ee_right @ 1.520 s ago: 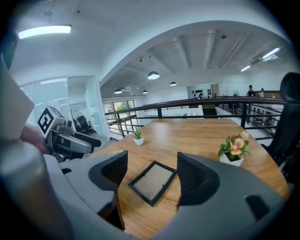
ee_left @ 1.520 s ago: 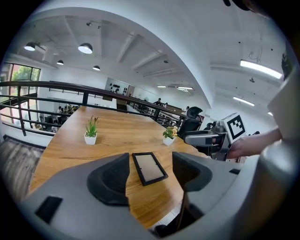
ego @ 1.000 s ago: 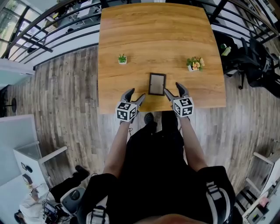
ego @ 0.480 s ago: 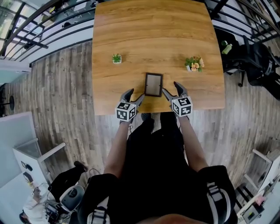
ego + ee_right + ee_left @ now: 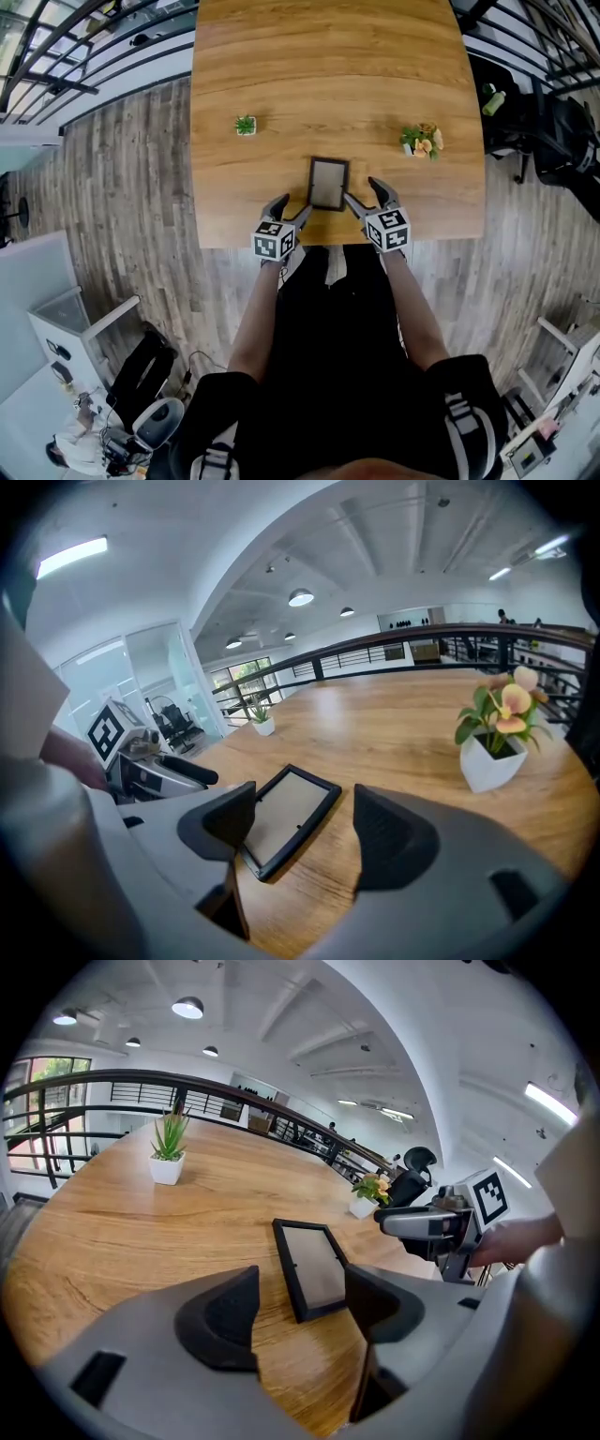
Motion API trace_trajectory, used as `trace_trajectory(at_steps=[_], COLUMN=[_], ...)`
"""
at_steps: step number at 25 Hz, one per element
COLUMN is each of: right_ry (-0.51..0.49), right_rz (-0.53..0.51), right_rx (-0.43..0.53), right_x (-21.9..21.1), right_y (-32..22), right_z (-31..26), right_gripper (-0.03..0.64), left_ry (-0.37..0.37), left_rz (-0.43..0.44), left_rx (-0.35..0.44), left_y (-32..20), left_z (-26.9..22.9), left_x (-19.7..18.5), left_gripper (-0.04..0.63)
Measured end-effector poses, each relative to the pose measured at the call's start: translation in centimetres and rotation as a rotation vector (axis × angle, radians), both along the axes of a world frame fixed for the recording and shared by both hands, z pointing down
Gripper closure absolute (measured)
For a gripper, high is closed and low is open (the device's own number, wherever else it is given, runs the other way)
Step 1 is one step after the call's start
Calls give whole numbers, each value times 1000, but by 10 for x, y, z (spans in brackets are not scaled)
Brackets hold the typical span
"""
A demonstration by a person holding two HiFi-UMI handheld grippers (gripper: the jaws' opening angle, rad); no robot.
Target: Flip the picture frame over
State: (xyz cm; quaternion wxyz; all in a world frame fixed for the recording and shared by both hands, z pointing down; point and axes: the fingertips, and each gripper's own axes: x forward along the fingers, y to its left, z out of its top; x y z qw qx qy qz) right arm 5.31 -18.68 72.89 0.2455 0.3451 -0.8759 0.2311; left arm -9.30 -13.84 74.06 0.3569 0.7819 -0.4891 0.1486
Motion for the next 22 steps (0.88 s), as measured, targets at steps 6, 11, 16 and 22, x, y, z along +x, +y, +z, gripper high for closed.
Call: trace_trajectory(at_steps=[6,11,16,22], right_ry=[10,27,42,59], right_rz=[-15,-9,13,22], right_rx=[-26,-36,-38,-43], right_x=[1,15,30,45], right_y=[3,3,1,1], right_z=[8,11,11,11], right_gripper=[285,285,284,285], left_ry=[14,9,4,-17], left_rz=[-4,13,11,3], left_rx=[-28,-43,-67,-82], left_y=[-8,-12,-10,-9], left_z=[17,24,34,40], left_x=[8,16,17,17], left_gripper=[290,291,301,324])
